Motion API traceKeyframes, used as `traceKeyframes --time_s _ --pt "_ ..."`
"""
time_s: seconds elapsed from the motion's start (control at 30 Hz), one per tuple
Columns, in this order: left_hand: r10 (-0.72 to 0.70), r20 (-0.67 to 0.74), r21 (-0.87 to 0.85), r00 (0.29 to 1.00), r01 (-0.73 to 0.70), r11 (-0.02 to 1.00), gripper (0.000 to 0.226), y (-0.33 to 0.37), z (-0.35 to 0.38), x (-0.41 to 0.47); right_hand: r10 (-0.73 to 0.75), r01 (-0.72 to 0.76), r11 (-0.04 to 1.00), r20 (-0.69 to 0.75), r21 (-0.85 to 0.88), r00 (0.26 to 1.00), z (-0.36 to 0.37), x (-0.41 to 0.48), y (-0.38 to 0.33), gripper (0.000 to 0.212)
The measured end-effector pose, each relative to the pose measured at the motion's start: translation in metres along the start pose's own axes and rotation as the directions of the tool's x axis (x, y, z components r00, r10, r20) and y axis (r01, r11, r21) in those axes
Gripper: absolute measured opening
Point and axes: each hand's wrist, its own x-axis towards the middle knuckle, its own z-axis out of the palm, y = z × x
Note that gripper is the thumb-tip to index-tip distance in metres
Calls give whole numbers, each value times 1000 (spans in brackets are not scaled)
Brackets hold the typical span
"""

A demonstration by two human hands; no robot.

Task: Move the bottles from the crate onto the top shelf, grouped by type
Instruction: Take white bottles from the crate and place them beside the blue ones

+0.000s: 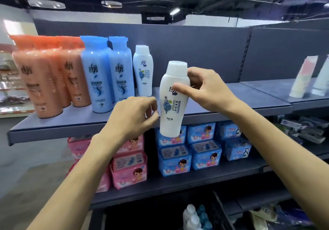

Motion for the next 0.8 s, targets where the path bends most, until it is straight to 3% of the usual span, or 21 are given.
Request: traceKeyframes --time_s 0.3,0.8 --pt "-48 -89 -55 995 44 998 8 -13 -7 18 -94 97 991 -37 90 995 -3 44 -8 38" --pt "-206 -83 -31 975 204 978 16 -31 13 12 64 -48 981 -82 186 995 44 81 39 35"
